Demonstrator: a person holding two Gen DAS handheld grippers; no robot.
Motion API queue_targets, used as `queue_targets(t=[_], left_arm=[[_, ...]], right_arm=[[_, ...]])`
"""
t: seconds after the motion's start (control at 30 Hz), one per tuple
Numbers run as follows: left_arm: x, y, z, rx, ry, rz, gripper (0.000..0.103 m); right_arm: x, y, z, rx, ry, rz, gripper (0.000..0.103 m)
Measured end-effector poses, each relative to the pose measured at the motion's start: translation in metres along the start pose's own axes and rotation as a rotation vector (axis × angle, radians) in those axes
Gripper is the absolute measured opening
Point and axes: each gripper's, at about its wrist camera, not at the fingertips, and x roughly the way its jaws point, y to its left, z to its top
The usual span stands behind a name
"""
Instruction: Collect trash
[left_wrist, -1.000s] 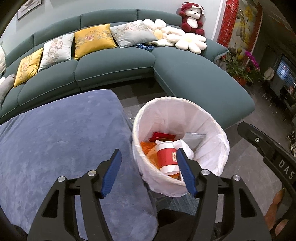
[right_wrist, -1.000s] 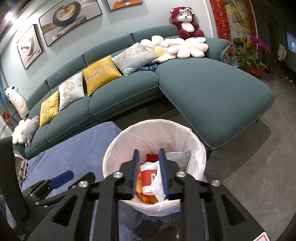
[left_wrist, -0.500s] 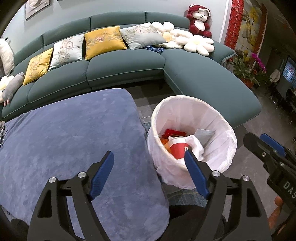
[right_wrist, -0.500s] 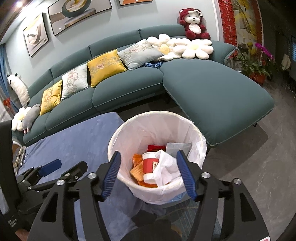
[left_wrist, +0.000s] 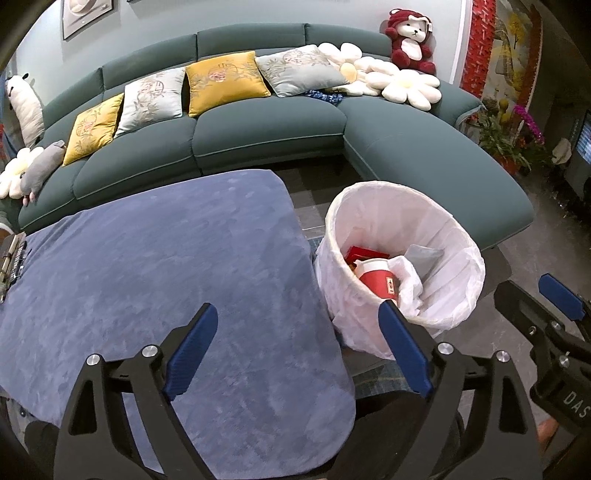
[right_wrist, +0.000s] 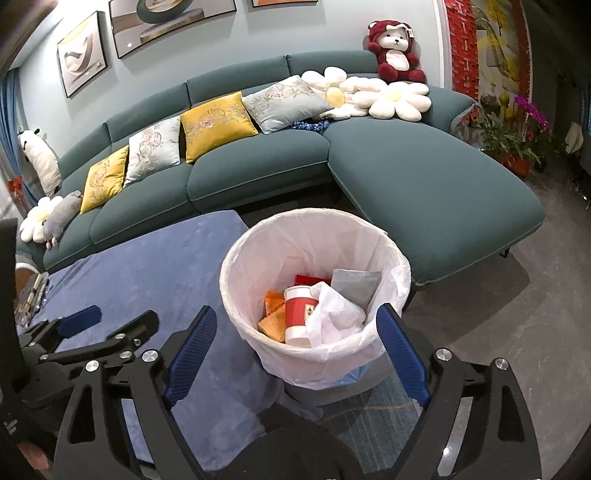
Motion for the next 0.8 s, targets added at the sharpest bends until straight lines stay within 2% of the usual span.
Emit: queue_targets(t=[0.13, 0.23, 0.27, 0.8], left_arm=[[-0.002, -0.001, -0.004, 0.0, 0.005, 0.012, 0.086], [-0.002, -0.004, -0.007, 0.014, 0.009, 0.019, 0.086], [-0.002, -0.005, -0.007, 0.018, 0.011, 0.02, 0.086], [-0.007, -0.006, -0.02, 0.026, 0.013, 0.056, 0.089]], right_arm=[[-0.001, -0.002, -0.006, -0.011, 0.005, -0.01, 0.087], [-0.002, -0.003, -0.011, -0.018, 0.004, -0.014, 0.092], [-0.003, -0.003, -0.012, -0.02, 0.004, -0.017, 0.097], [-0.003, -0.001, -0.029, -0.045, 0.045, -0.027, 0.097]])
